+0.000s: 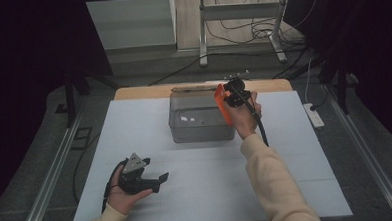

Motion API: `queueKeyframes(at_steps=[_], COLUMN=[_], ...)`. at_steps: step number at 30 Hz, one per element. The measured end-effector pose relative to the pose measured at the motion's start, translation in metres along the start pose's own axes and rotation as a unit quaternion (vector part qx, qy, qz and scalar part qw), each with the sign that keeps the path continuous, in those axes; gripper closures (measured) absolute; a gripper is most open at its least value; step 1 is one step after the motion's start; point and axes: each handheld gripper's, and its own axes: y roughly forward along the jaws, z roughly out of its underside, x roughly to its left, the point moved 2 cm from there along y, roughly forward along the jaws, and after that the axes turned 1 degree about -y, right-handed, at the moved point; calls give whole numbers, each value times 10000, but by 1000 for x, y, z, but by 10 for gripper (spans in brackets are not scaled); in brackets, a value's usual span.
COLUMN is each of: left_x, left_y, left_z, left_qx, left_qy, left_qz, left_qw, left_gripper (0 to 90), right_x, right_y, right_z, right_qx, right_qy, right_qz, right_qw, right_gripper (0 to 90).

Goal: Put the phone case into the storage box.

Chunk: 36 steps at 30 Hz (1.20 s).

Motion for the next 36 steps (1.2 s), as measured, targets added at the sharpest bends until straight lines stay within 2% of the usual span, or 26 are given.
queueKeyframes(at_steps=[17,36], left_x=[0,0], left_y=[0,0], left_z=[0,0], left_qx=[18,19], left_qy=[1,0], left_qz=[18,10], left_qw=[10000,10000], left_gripper=[117,117], right_x=[7,7], right_y=[7,15], right_z=[3,8], right_qx=[-8,88], right_qy=[-84,-77], right_qz=[42,52], right_qw=[10000,9999], right_gripper=[795,794])
